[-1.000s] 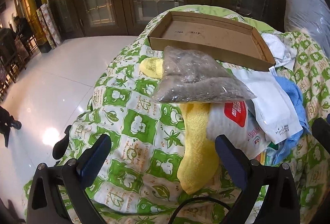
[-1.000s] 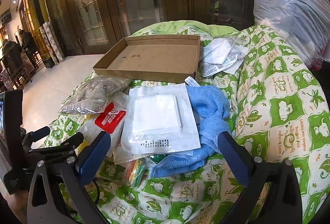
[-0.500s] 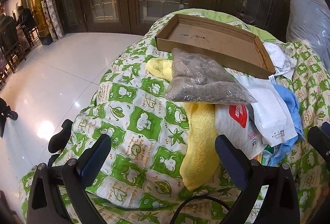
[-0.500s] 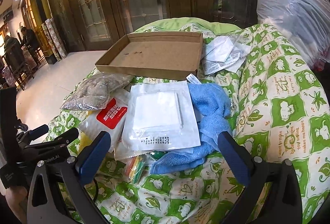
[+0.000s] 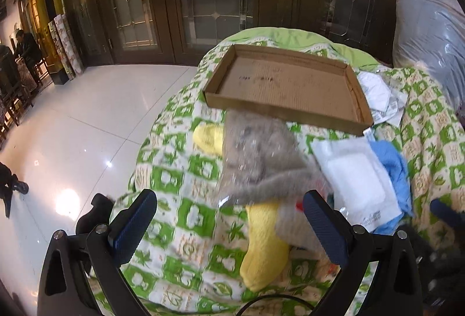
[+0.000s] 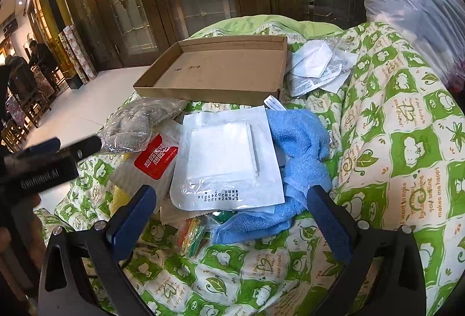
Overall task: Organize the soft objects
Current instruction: 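Grasp the clear bag of grey fluff with the left gripper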
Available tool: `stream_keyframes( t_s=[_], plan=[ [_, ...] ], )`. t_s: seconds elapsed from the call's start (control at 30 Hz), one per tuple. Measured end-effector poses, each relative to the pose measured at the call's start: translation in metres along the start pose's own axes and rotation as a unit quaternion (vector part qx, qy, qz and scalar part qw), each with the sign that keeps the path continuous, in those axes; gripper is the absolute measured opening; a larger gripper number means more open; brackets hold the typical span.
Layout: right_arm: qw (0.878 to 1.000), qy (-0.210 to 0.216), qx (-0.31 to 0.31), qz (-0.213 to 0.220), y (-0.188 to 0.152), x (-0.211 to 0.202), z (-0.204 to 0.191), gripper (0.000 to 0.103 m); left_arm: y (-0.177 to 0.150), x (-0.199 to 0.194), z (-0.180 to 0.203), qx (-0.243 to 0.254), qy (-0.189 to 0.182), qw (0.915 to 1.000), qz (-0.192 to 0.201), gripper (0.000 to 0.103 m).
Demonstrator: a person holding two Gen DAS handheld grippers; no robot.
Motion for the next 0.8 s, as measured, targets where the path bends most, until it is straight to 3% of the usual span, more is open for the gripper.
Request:
stream_keyframes(
  t_s=[0.33, 0.8],
  plan=[
    [1.0, 0.004, 0.012, -0.005, -0.001, 0.002, 0.005, 0.103, 0.031, -0.001, 0.021, 0.026, -0.002, 0.9997, 0.003, 0.102],
    [1.0, 0.0, 0.018, -0.018, 0.005, 0.008, 0.011, 0.103, 0.038, 0.01, 0.036, 0.037, -0.002, 0.9993, -0.007, 0.102]
  ],
)
Point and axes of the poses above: each gripper's, at about its wrist camera, not at the fingertips, and x roughly the way its jaws point, z to its right, y to its top, the point moved 5 cm from there along x, roughly the way its jaws point, and after that the axes turned 12 degrees about y, right-handed, at the moved point
